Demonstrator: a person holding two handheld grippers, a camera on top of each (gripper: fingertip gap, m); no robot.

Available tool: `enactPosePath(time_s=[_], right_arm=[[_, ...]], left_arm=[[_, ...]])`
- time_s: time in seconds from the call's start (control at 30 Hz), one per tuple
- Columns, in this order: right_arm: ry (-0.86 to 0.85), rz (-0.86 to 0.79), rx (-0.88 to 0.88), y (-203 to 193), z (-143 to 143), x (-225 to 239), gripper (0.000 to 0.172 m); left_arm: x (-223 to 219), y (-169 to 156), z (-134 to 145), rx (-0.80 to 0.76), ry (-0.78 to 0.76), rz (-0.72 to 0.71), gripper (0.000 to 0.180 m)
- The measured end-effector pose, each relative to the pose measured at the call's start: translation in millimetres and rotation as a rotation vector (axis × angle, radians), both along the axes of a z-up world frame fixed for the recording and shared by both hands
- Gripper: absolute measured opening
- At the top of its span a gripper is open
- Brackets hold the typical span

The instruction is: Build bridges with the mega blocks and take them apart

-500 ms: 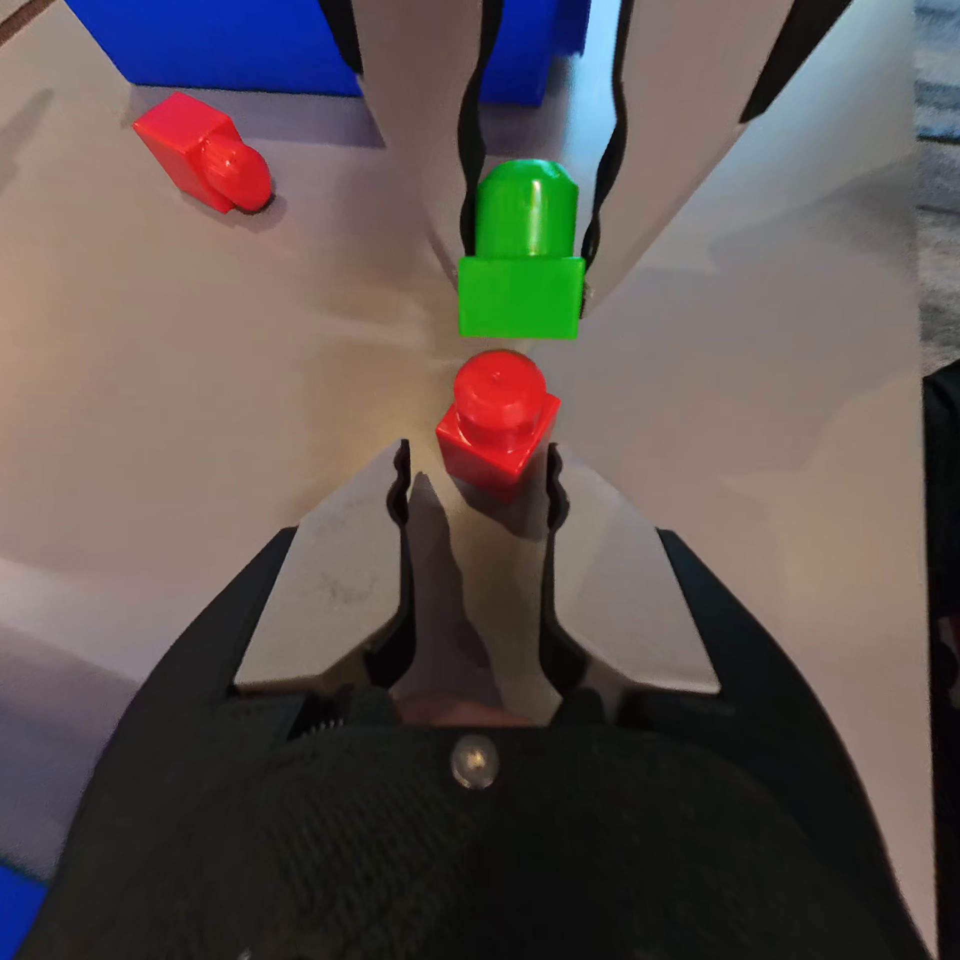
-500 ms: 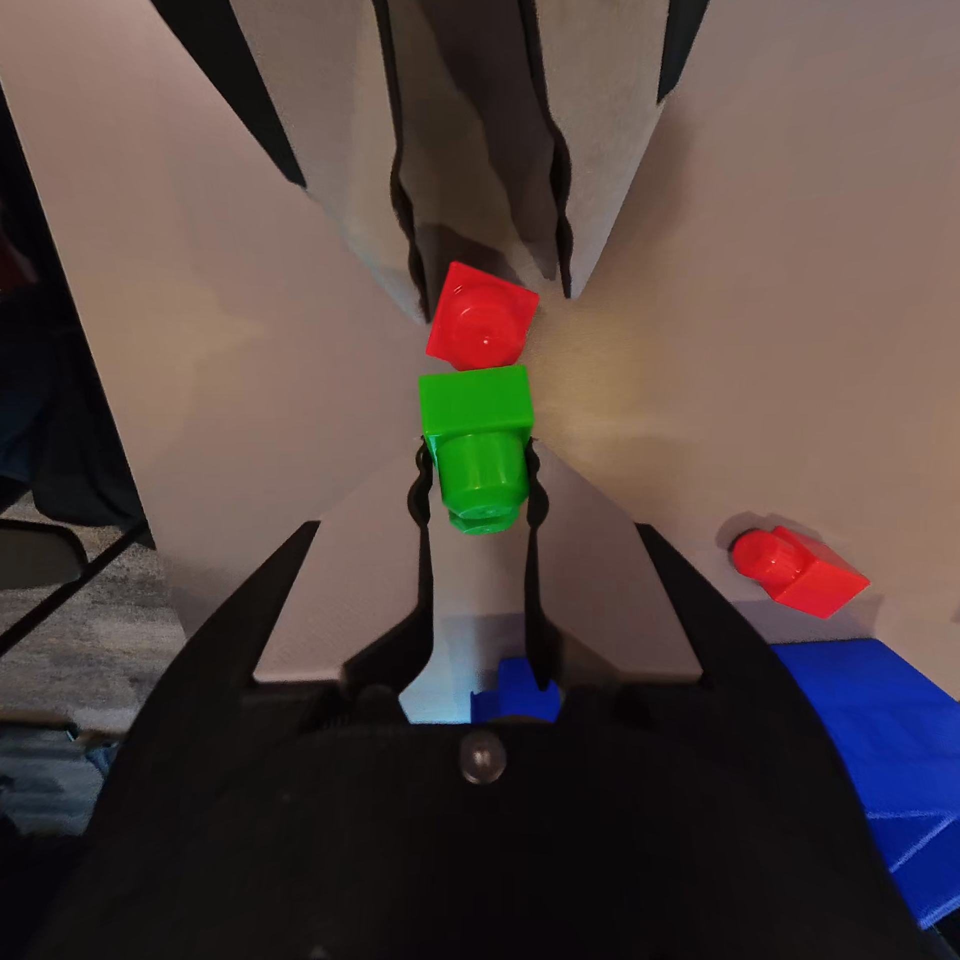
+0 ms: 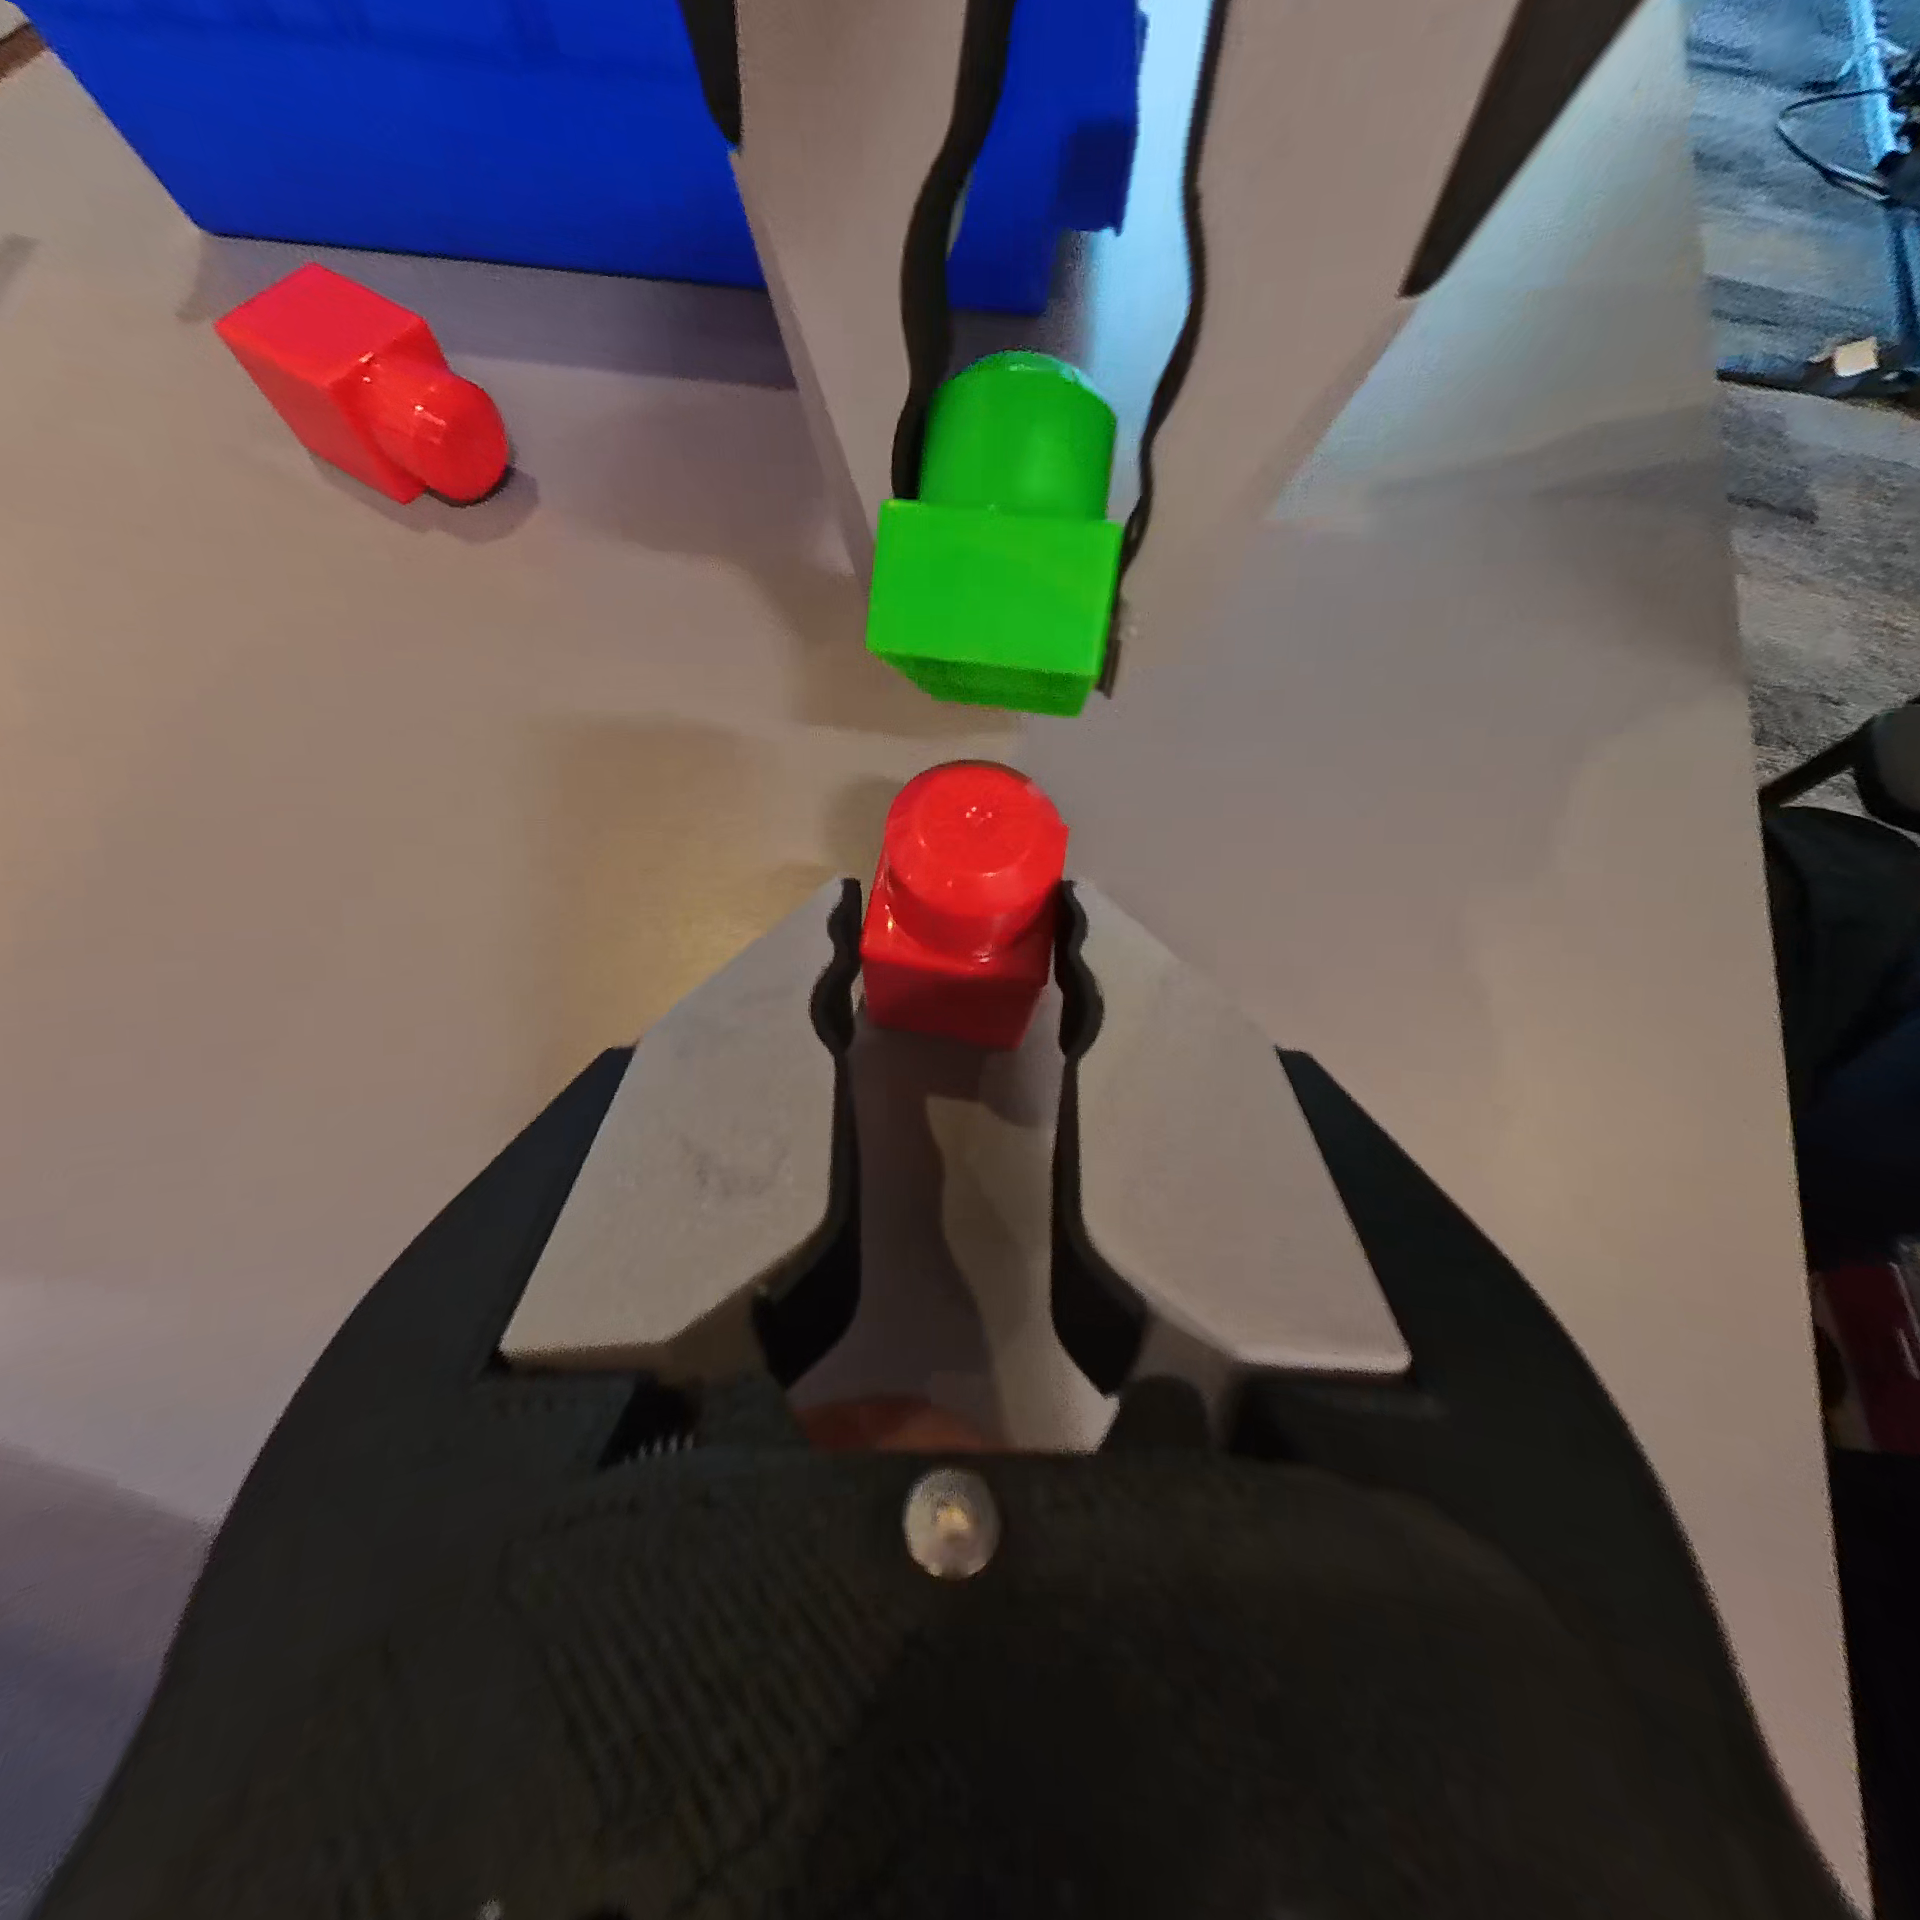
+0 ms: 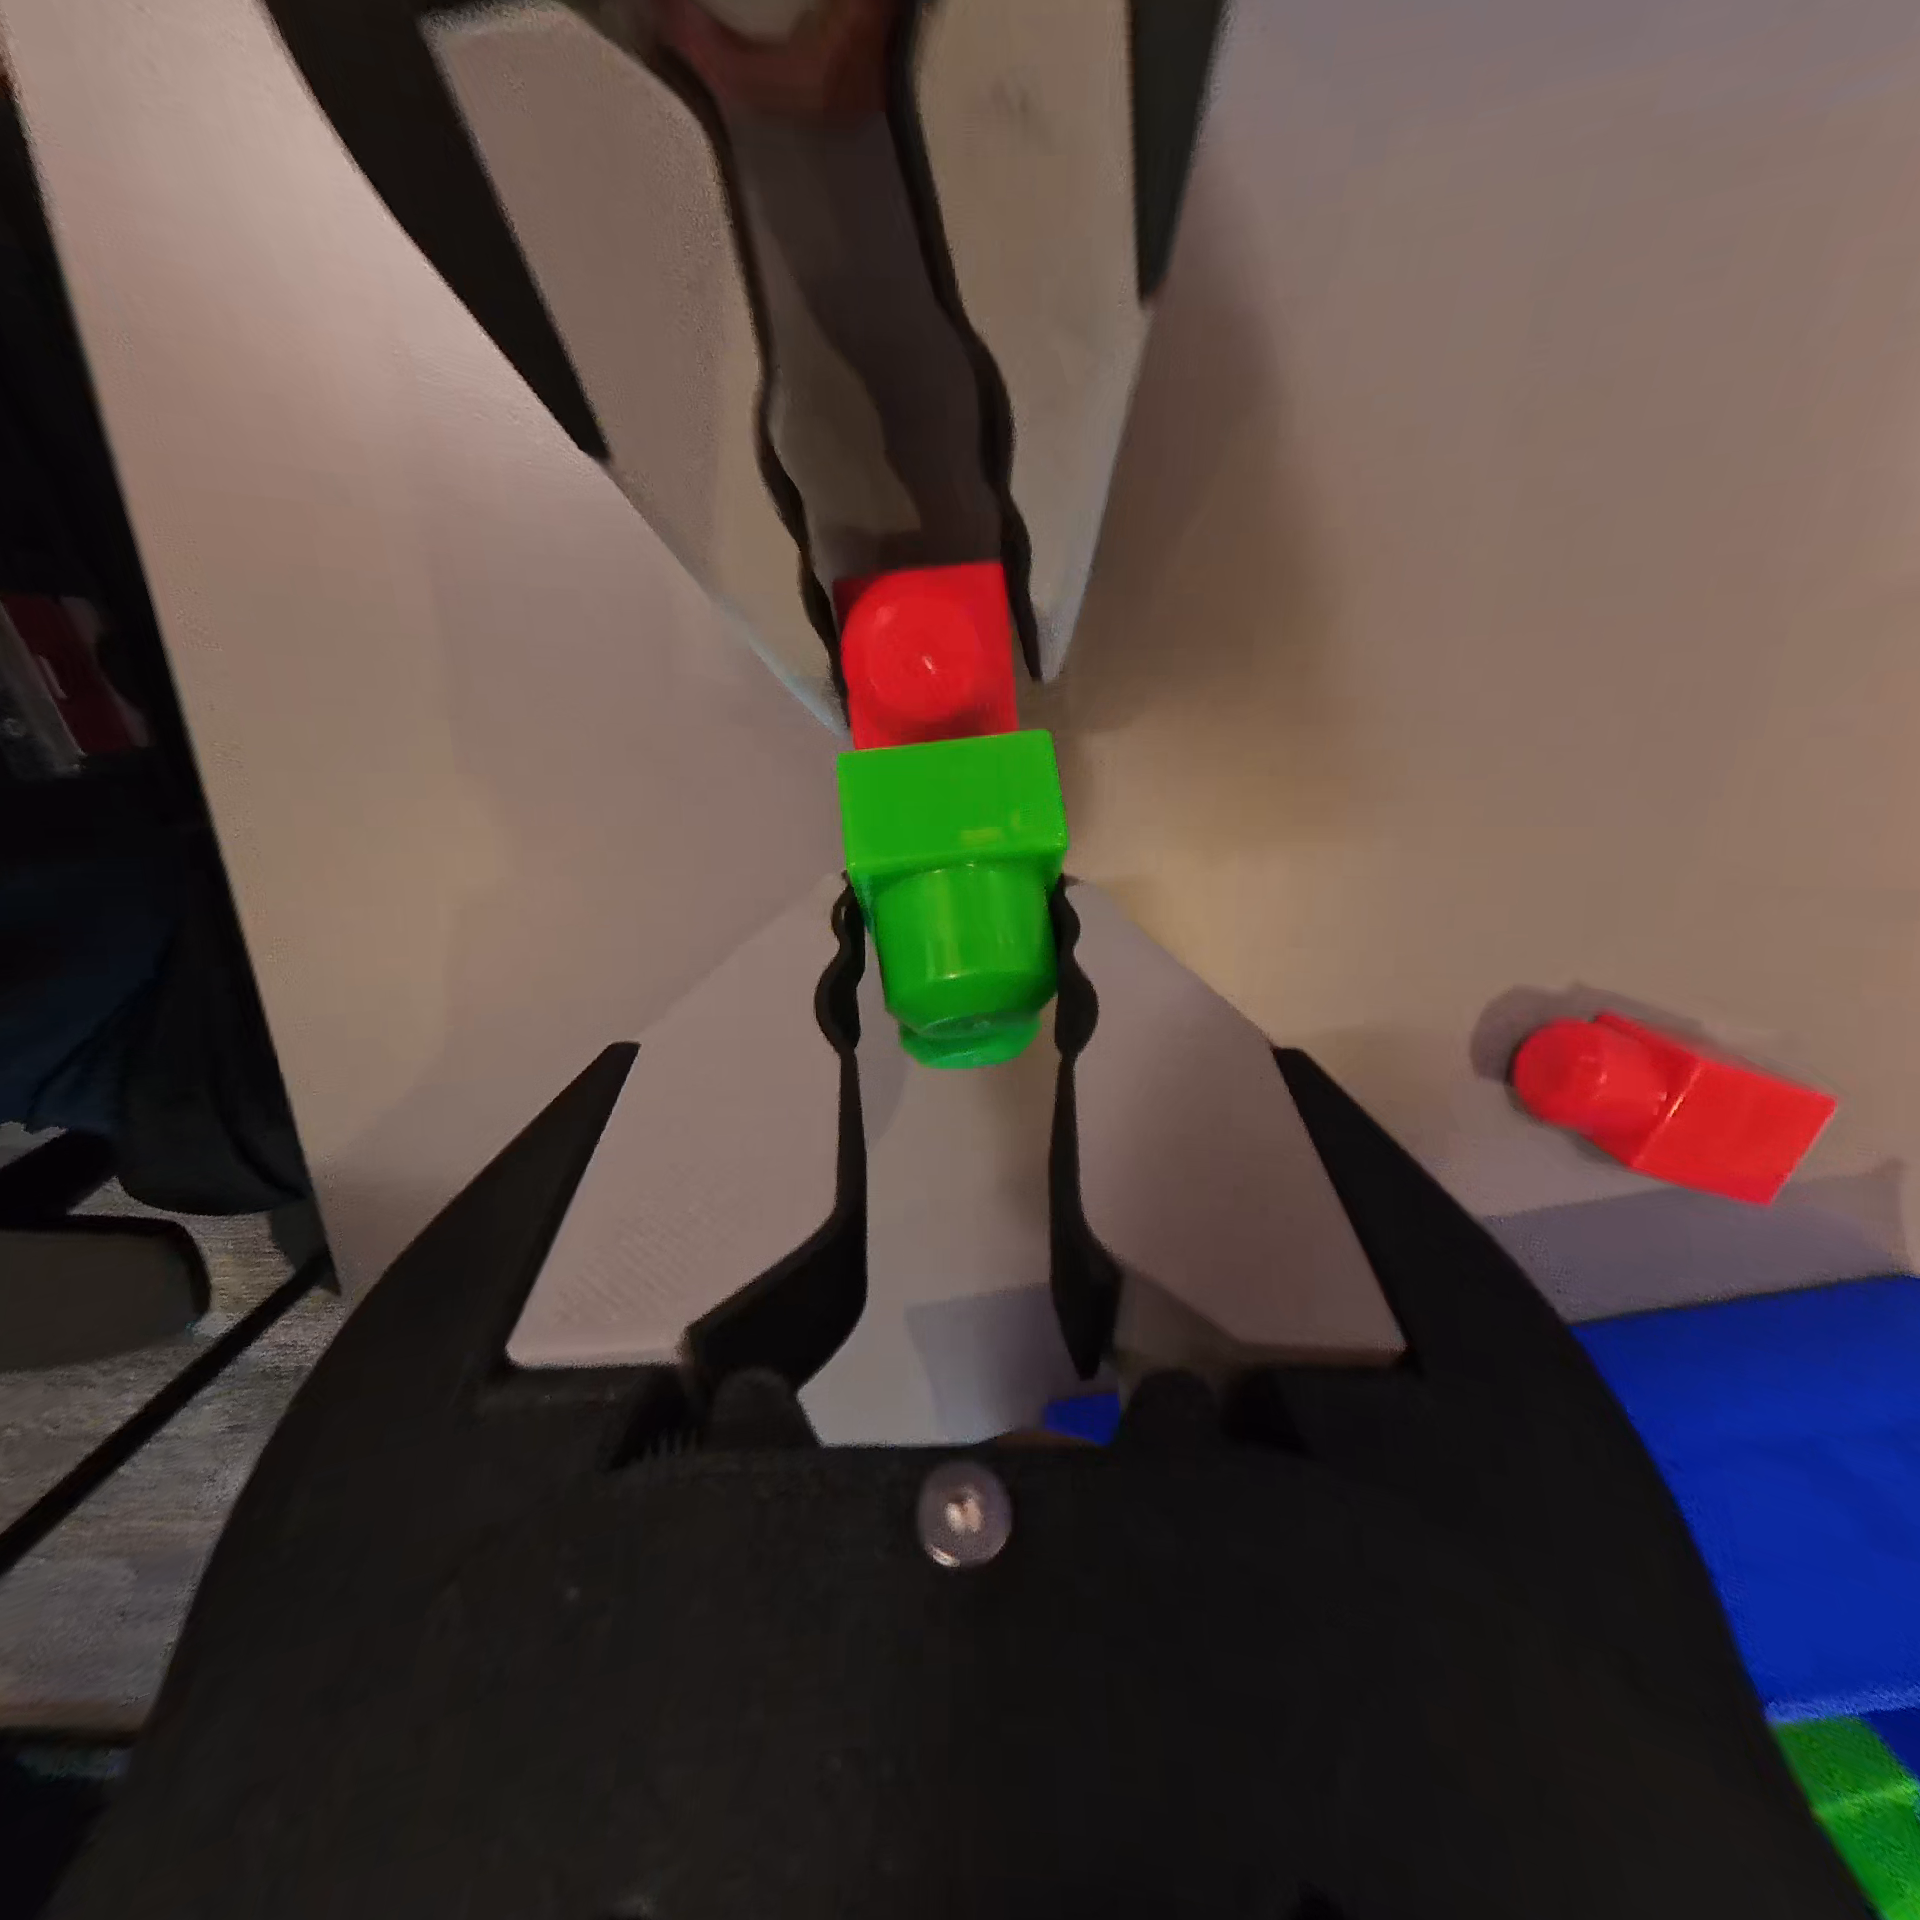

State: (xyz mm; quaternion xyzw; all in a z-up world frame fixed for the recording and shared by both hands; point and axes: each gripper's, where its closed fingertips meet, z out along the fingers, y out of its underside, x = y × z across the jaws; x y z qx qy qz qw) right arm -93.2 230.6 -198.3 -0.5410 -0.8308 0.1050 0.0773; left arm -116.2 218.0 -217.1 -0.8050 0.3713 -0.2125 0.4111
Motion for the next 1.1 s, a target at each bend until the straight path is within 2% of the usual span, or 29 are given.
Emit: enactPosePath(time_s=[0.23,0.4,0.6,0.73,0.83,0.97,1.1], right_arm=[[-0.042,-0.162,0.059,37.2,-26.5,8.5,0.033],[0.077,-0.195,0.014,37.9,-27.8,-0.5,0.044],[0.233,-0.280,-0.036,35.8,-27.0,2.2,0.043],[0.367,-0.291,-0.039,37.1,-21.9,-12.3,0.043],[0.381,-0.292,-0.058,32.1,-29.4,-22.0,0.044],[0.403,-0.291,-0.086,28.0,-40.1,-26.8,0.032],[0.469,-0.339,-0.121,28.7,-33.4,-24.9,0.031]], left_arm=[[-4.3,2.2,4.2,0.011,-0.026,0.038,0.035],[-6.3,2.0,1.4,-0.018,-0.028,0.051,0.035],[-10.8,-4.0,-7.3,-0.054,0.015,0.047,0.035],[-15.6,-10.8,-16.8,-0.070,0.083,0.039,0.041],[-14.9,-8.9,-19.7,-0.070,0.106,0.042,0.041],[-15.3,-4.2,-18.7,-0.100,0.069,0.059,0.035],[-12.3,-2.5,-18.3,-0.103,0.064,0.042,0.034]])
